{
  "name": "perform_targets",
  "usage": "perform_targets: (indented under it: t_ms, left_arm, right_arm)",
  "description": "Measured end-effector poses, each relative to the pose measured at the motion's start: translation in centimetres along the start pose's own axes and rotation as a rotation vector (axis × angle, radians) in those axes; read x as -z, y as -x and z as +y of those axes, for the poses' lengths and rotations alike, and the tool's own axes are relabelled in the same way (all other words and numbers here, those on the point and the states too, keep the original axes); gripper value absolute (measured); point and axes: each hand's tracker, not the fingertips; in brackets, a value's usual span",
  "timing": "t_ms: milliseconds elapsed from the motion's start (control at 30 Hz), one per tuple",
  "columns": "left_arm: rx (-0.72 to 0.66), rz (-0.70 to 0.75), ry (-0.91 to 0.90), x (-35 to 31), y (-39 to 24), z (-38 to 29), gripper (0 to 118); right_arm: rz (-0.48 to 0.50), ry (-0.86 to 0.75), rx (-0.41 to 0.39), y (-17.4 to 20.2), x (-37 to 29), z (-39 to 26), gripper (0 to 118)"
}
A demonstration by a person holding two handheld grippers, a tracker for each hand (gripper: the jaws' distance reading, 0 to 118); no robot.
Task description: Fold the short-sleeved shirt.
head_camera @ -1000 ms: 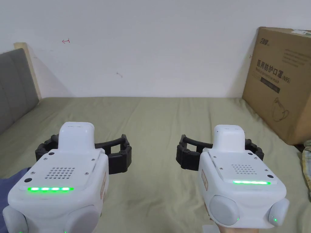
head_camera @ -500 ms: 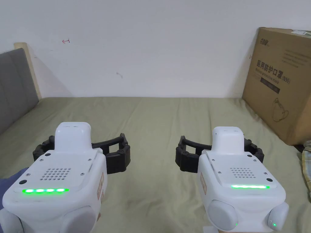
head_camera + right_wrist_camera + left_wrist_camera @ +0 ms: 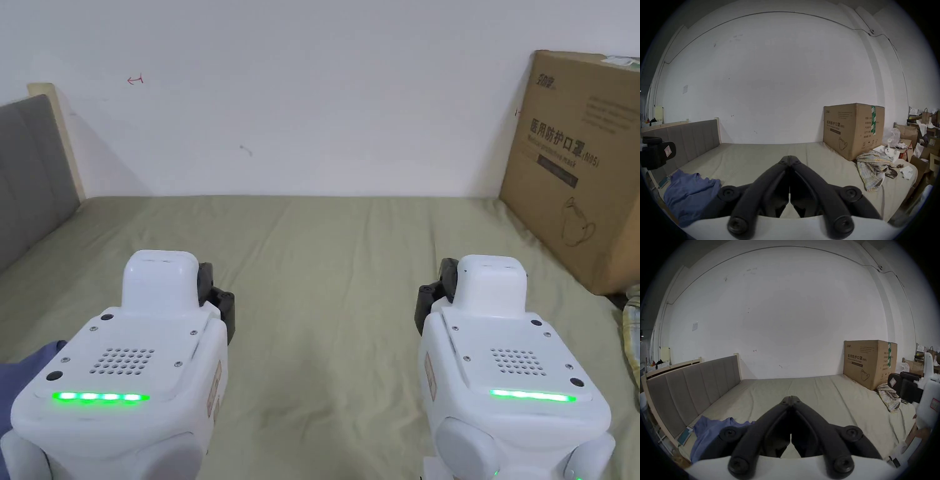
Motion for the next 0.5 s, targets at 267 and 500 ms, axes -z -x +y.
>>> perform_targets:
  t_ms: [267,500]
  left_arm:
    - [-0.009,0.014,0.017,0.0,0.7,0.2,0]
    - [-0.013,0.15,0.023,-1.7,5.0,0.5,0]
  right_arm:
    - [0.017,0.034,0.031,0.1,0.5,-0.1,1]
    - [0.161,0.036,-0.008,5.0,1.5,0.6,1]
